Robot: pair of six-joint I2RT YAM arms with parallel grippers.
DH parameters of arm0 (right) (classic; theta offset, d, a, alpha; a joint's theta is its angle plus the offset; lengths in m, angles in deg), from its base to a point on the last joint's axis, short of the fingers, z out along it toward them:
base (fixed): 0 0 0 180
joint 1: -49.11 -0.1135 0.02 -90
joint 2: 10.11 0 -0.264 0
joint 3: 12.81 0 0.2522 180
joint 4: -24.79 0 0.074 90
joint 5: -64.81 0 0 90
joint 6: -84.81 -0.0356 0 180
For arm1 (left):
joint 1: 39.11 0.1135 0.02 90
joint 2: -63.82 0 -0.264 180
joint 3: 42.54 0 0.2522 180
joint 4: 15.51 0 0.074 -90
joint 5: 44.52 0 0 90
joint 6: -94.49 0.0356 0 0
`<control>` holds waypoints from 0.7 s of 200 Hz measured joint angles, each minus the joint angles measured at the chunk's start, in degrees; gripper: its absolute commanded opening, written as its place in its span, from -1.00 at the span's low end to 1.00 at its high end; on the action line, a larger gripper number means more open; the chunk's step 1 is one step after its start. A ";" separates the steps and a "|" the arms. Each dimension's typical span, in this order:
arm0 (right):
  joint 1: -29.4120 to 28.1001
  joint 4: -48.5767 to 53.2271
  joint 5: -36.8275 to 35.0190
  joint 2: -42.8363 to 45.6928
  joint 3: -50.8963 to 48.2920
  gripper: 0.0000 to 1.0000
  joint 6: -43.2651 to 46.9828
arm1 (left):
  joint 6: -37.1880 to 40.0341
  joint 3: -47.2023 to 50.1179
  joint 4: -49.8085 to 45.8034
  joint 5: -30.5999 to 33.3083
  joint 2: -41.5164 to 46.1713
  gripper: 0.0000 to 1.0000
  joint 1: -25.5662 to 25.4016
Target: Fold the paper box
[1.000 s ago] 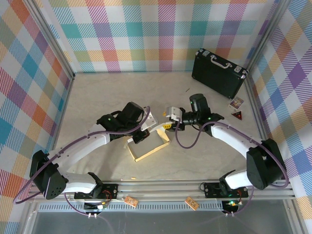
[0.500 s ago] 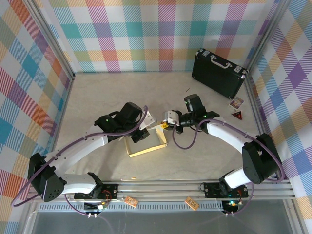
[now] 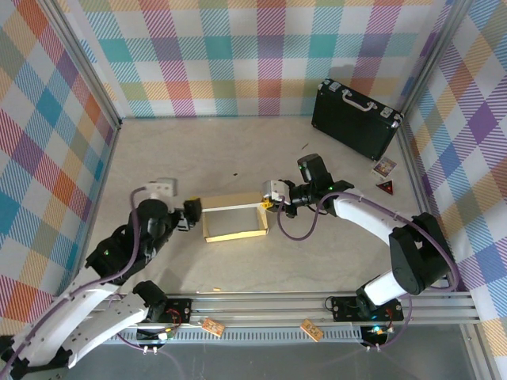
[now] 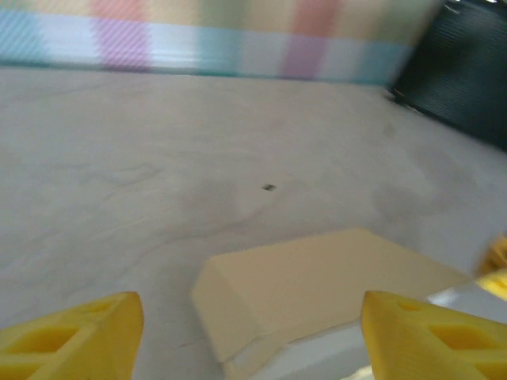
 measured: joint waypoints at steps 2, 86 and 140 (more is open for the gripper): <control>0.00 0.00 0.00 0.00 0.02 -1.00 0.00 | -0.70 0.39 -0.17 0.28 0.26 0.38 0.50; 1.73 1.79 0.48 -0.63 4.55 -1.00 -2.69 | -15.13 17.42 5.38 -8.55 -3.91 0.42 19.52; 2.89 4.61 2.75 -2.51 7.52 -1.00 -2.80 | -15.34 18.49 20.24 -17.64 -16.68 0.45 27.39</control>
